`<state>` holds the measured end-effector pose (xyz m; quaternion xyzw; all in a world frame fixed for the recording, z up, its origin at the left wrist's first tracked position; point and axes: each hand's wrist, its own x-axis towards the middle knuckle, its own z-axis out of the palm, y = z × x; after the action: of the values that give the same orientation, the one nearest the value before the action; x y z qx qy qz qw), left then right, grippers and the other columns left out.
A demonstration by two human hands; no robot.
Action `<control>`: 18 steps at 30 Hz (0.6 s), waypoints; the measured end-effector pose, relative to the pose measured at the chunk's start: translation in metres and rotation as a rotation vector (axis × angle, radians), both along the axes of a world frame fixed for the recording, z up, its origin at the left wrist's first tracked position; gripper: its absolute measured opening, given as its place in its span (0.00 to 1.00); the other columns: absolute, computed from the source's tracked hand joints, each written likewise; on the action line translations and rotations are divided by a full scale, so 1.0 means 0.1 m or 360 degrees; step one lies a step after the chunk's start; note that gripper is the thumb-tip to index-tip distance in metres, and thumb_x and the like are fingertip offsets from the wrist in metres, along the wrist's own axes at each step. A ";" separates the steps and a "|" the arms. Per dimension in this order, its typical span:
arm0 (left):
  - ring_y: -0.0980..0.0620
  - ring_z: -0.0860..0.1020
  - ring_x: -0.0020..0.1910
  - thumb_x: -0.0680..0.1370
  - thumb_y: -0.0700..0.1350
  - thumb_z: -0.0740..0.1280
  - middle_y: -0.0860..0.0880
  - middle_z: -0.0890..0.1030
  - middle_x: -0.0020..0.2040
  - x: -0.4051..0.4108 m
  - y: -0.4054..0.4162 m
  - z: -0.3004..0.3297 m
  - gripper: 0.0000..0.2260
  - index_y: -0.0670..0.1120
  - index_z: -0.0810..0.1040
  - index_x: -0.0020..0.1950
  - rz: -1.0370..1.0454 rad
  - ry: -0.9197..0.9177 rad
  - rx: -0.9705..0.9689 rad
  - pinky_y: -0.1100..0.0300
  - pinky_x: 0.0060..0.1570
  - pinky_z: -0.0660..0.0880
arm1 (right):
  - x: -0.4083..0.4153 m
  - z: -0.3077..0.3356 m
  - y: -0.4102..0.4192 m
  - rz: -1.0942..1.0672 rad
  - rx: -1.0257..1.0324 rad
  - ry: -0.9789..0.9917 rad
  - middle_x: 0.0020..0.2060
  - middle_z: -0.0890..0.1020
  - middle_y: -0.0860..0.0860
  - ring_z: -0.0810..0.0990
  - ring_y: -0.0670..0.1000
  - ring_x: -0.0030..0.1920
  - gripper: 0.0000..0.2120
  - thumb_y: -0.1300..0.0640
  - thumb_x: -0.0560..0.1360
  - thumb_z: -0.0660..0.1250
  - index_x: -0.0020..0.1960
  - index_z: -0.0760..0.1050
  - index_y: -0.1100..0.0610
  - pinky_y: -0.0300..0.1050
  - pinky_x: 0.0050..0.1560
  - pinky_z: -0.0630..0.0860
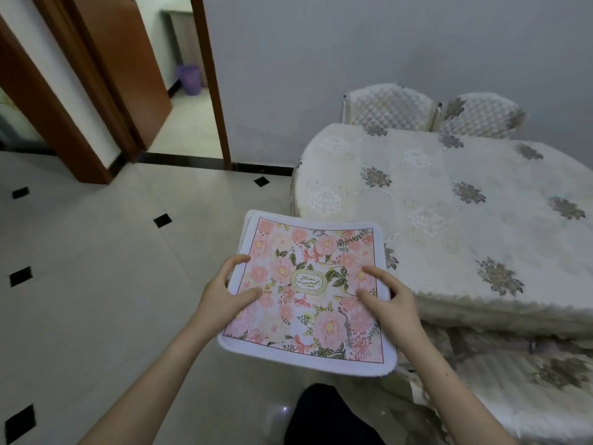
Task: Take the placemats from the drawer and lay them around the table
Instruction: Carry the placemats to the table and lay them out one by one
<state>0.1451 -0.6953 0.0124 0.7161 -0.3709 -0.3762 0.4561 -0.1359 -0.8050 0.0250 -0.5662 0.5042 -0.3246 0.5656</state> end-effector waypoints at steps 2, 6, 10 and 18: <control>0.56 0.79 0.53 0.70 0.43 0.75 0.57 0.78 0.58 0.15 -0.34 -0.07 0.24 0.64 0.72 0.58 -0.0037 -0.0019 0.0022 0.54 0.50 0.80 | 0.11 -0.08 -0.29 -0.0015 0.0000 0.0029 0.55 0.82 0.47 0.85 0.47 0.44 0.18 0.64 0.74 0.71 0.61 0.78 0.49 0.42 0.39 0.82; 0.54 0.80 0.52 0.70 0.43 0.75 0.55 0.79 0.58 0.42 -1.09 -0.19 0.24 0.64 0.72 0.59 -0.0083 -0.0017 0.0055 0.52 0.49 0.80 | 0.36 -0.31 -0.96 -0.0058 -0.0008 0.0033 0.57 0.80 0.47 0.85 0.44 0.43 0.18 0.64 0.73 0.71 0.61 0.78 0.50 0.39 0.38 0.81; 0.48 0.77 0.59 0.68 0.47 0.75 0.54 0.78 0.60 0.67 -1.85 -0.21 0.26 0.66 0.71 0.60 -0.0160 -0.0046 0.0153 0.46 0.52 0.79 | 0.52 -0.52 -1.60 -0.0153 -0.0017 0.0046 0.58 0.79 0.43 0.81 0.38 0.50 0.17 0.60 0.73 0.72 0.60 0.79 0.46 0.39 0.46 0.81; 0.56 0.77 0.54 0.70 0.46 0.75 0.53 0.75 0.61 0.93 -3.23 -0.21 0.24 0.64 0.71 0.61 -0.0425 -0.0206 0.0229 0.65 0.42 0.79 | 0.71 -0.63 -2.51 -0.0405 0.0004 0.0096 0.58 0.78 0.38 0.77 0.45 0.62 0.16 0.56 0.73 0.72 0.59 0.79 0.43 0.56 0.64 0.75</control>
<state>0.2384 -1.0187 -0.0089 0.7139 -0.4636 -0.4122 0.3248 -0.0653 -1.0556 -0.0376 -0.5063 0.5892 -0.3760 0.5051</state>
